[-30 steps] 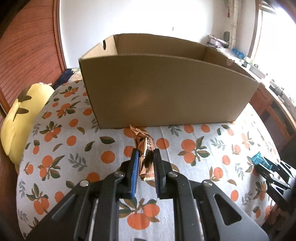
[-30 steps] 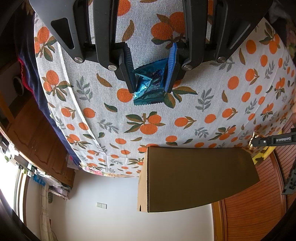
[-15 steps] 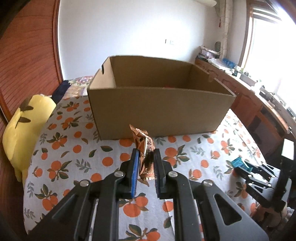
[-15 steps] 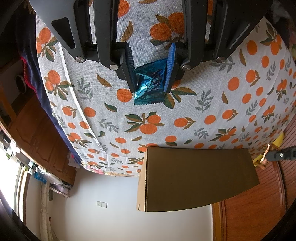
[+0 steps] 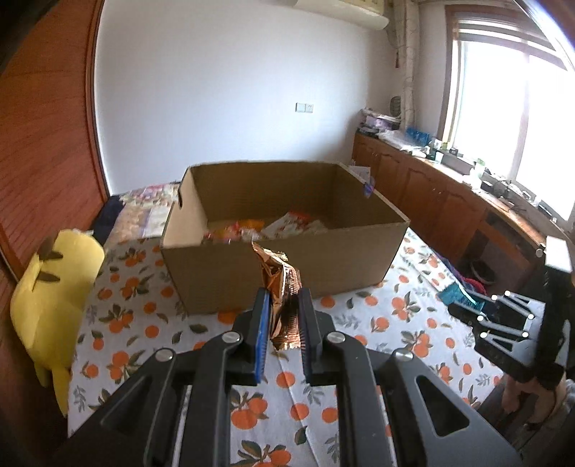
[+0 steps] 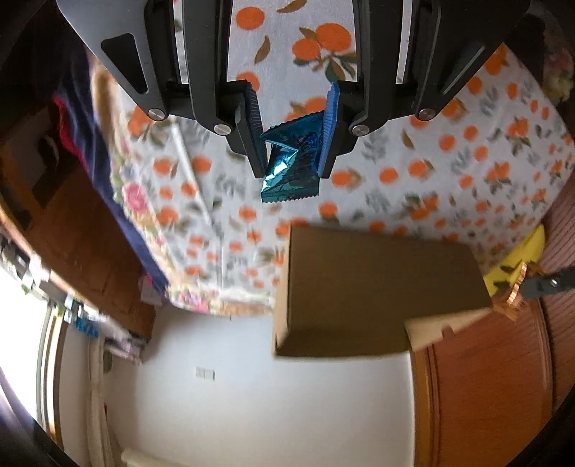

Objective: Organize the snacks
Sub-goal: 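Lift and carry the blue packet and copper candy over the box with both grippers, then lower both held snacks into the box and open both grippers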

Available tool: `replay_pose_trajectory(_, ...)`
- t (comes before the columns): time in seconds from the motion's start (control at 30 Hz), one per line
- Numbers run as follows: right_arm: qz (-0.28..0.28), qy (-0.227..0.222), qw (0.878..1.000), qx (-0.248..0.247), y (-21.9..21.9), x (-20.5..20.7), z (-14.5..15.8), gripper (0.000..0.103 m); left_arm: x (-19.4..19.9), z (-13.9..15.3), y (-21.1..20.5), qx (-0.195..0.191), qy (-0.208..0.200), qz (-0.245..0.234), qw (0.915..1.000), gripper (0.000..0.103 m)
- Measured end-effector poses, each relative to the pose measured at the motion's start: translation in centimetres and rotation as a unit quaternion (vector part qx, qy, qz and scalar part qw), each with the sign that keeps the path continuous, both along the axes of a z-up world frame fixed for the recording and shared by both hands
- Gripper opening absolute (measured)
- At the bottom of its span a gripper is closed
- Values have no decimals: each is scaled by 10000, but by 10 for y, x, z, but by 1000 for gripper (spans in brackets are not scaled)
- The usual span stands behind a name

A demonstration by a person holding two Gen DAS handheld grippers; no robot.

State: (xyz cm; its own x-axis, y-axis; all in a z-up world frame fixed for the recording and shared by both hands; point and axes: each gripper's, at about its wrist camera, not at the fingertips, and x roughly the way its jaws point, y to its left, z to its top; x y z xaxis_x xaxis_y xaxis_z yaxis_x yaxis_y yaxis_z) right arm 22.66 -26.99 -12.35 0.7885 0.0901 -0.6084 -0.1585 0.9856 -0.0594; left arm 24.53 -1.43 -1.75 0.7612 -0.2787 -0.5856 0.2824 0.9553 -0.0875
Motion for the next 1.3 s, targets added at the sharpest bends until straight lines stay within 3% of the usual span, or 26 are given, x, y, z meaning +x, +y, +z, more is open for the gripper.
replay_pose_trajectory(0.17,209,-448,9988,-39,12,-5,44,27,7,15,-3,2,-161,-89,9998,12)
replay_pose_trajectory(0.5,614,-769,9951,86,37,7,81,27,33,28,-5,6,-313,-123,9994,12)
replay_pose_trajectory(0.73,853,-784,9932,67,55,30,87,27,63,24,-7,-47,-290,-94,9995,12)
replay_pose_trajectory(1.3,1069,-410,9929,311,80,131,69,28,159,-20,-8,-140,299,-68,9994,12)
